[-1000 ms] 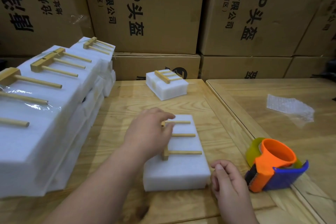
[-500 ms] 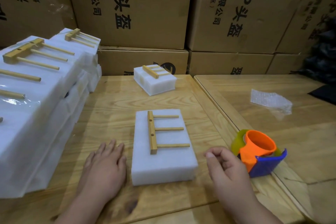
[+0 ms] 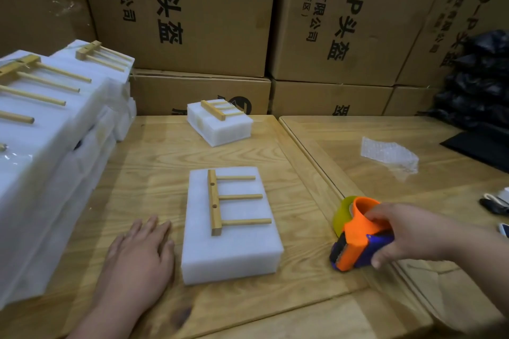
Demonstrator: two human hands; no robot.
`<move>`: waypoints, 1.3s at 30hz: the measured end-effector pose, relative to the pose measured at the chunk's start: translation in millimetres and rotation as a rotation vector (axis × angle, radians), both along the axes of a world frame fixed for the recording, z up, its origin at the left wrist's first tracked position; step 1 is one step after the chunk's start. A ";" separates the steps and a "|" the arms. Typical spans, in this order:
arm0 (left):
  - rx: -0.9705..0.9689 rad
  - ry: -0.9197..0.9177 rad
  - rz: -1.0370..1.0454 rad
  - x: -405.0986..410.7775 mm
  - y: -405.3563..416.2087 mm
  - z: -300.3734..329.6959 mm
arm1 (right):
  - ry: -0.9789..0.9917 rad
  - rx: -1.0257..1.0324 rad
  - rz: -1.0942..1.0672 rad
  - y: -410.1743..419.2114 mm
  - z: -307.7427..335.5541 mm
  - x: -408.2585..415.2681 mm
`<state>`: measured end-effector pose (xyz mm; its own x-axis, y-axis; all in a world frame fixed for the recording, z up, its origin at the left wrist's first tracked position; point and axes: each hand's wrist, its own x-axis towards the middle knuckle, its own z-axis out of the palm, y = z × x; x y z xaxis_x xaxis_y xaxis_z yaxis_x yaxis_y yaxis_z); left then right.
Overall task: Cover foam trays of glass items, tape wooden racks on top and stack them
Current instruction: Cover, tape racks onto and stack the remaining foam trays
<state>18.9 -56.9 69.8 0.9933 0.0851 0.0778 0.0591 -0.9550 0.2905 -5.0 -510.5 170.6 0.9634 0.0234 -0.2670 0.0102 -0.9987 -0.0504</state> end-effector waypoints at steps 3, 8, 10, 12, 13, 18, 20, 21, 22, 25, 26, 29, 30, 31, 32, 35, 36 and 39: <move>-0.011 -0.011 -0.004 -2.0 0.6 0.5 | 0.022 -0.054 -0.006 0.4 -15.9 5.6; -0.124 -0.045 -0.021 -5.9 3.3 -0.2 | -0.073 0.109 0.012 0.9 -18.0 -2.3; -0.336 -0.075 0.010 -8.8 3.8 7.6 | -0.226 0.265 0.043 8.6 -12.8 -9.6; -0.621 -0.214 0.050 -12.5 1.5 21.5 | -0.419 0.396 0.133 23.3 -5.7 -16.8; -0.719 -0.313 0.036 -15.4 -1.9 32.0 | -0.501 0.446 0.171 32.9 -1.5 -19.9; -0.799 -0.597 -0.365 -40.0 -44.0 109.3 | -0.736 0.546 0.345 81.0 12.1 -28.0; -0.735 -0.534 -0.584 -50.3 -58.7 132.0 | -0.784 0.539 0.384 94.2 13.6 -27.6; -0.698 -0.493 -0.680 -54.1 -64.8 140.5 | -0.796 0.543 0.388 99.3 14.0 -27.5; -0.654 -0.461 -0.760 -56.8 -69.2 147.0 | -0.811 0.551 0.393 104.0 14.6 -27.7; -0.452 -0.450 -0.903 -61.8 -78.0 156.8 | -0.834 0.564 0.417 116.7 15.9 -29.0; -0.380 -0.466 -0.929 -62.5 -79.5 157.8 | -0.838 0.570 0.427 119.8 16.5 -28.7; -0.290 -0.485 -0.961 -63.9 -81.2 157.2 | -0.837 0.617 0.437 123.2 16.2 -27.9; -0.292 -0.491 -0.956 -64.1 -81.2 156.4 | -0.833 0.637 0.439 124.1 16.2 -28.0; -0.300 -0.499 -0.949 -64.2 -81.1 155.7 | -0.835 0.655 0.444 125.0 16.5 -28.4; -0.317 -0.510 -0.941 -64.1 -81.2 155.3 | -0.846 0.669 0.455 125.8 16.2 -28.3; -0.426 -0.519 -0.893 -62.8 -81.3 155.3 | -0.867 0.697 0.478 130.6 15.7 -28.2; -0.460 -0.514 -0.871 -62.0 -81.2 155.8 | -0.868 0.704 0.491 132.6 15.9 -28.4; -0.495 -0.489 -0.823 -59.3 -80.0 158.2 | -0.845 0.716 0.516 136.1 16.5 -29.7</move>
